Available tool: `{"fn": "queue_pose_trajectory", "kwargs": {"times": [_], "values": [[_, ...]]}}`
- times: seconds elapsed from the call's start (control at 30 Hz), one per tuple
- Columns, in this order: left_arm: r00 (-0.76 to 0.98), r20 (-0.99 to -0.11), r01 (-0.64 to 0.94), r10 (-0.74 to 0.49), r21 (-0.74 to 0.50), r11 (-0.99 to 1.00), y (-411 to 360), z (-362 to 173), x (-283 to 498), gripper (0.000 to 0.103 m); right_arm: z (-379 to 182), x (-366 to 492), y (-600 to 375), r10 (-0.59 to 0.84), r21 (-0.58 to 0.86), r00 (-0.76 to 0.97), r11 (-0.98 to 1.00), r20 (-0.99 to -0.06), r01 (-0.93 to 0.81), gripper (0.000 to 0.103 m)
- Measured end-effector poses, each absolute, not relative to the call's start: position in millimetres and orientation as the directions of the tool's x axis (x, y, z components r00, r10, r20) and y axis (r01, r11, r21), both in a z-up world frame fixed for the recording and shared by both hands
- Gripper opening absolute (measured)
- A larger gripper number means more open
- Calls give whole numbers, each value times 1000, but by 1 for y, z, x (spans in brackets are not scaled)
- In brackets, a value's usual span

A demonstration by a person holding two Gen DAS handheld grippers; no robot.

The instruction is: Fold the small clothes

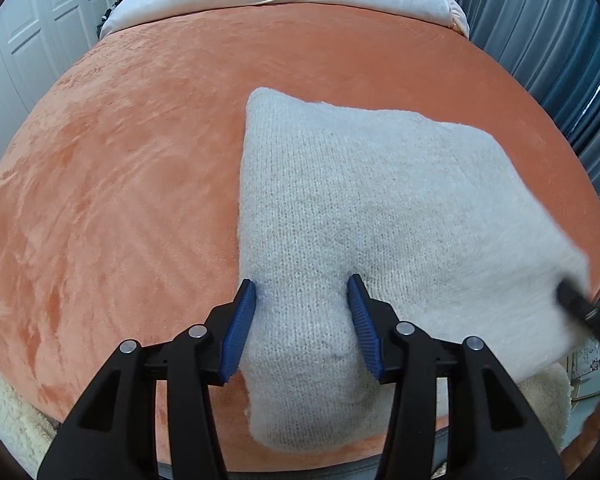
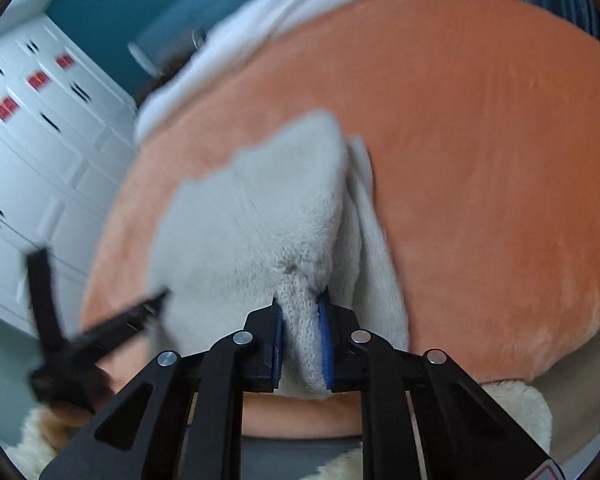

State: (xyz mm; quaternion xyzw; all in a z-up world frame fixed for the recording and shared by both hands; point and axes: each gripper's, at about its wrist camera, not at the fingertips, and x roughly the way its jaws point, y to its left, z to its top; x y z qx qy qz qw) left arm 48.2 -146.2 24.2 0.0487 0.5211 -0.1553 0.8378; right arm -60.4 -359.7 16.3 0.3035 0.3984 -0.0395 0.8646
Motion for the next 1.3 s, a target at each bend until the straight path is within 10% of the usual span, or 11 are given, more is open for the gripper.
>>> {"fn": "queue_pose_trajectory", "kwargs": {"times": [0.27,0.53,0.93,1.3], "values": [[386,-904,303,-181,-61,951,-149,20,50,52,-24,-54,-377,204,450,536,808,-819,380,17],[334,-874,248,-352,-279,928,-106,38,27,63,15,-70,-368,94,382,609,851,-788,362,72],[281,-920,263,-275,-202,944,-112,7,4,69,-22,-34,-350,125,383,534,831,-836,404,53],[277,-945,329,-176,-79,941,-106,-8,-17,60,-25,-57,-363,223,502,556,756,-801,420,58]]}}
